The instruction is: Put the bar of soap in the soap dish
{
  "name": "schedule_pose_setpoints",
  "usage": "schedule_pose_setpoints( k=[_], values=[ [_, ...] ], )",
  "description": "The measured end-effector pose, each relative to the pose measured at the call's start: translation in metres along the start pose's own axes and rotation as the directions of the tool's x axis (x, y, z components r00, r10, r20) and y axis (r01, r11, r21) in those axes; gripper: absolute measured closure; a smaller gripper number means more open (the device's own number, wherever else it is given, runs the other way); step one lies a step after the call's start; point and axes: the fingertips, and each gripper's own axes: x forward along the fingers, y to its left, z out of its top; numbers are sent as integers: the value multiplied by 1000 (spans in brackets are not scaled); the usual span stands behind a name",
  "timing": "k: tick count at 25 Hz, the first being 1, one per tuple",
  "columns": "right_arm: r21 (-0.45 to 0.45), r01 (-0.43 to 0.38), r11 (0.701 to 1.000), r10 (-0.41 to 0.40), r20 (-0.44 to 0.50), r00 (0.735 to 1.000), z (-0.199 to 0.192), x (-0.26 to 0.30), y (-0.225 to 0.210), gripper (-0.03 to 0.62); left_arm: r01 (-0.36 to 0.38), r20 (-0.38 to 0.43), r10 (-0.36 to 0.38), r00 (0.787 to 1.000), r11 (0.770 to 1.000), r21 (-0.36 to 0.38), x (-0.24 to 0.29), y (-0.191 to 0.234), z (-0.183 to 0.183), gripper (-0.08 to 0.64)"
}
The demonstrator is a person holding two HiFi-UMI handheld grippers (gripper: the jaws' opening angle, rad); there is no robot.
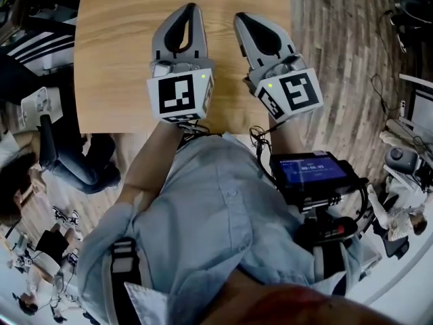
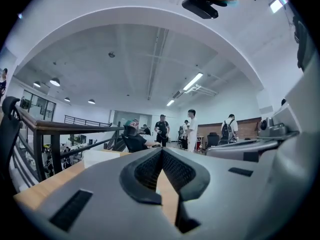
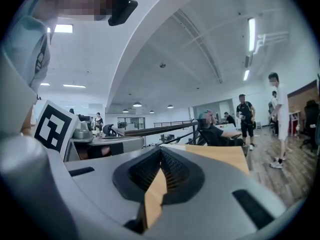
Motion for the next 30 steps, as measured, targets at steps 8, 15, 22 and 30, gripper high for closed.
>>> schedule_pose_setpoints(
  k=[8, 15, 22, 30],
  values=[
    [-36, 98, 995, -95, 78, 992, 22, -6, -11, 584, 60, 64, -63, 996, 998, 36, 2, -15, 21, 554],
    [-43, 126, 991, -122, 93, 988, 25, -9, -15, 584, 71, 68, -74, 995, 996, 45, 6, -21, 20, 554],
    [-67, 123, 990, -116, 101, 988, 27, -7, -14, 586, 78, 67, -81, 994, 996, 50, 3, -25, 17, 554],
    [-63, 126, 990, -119, 114, 986, 28, -8, -14, 586, 75, 78, -79, 994, 995, 64, 2, -26, 20, 554]
  ],
)
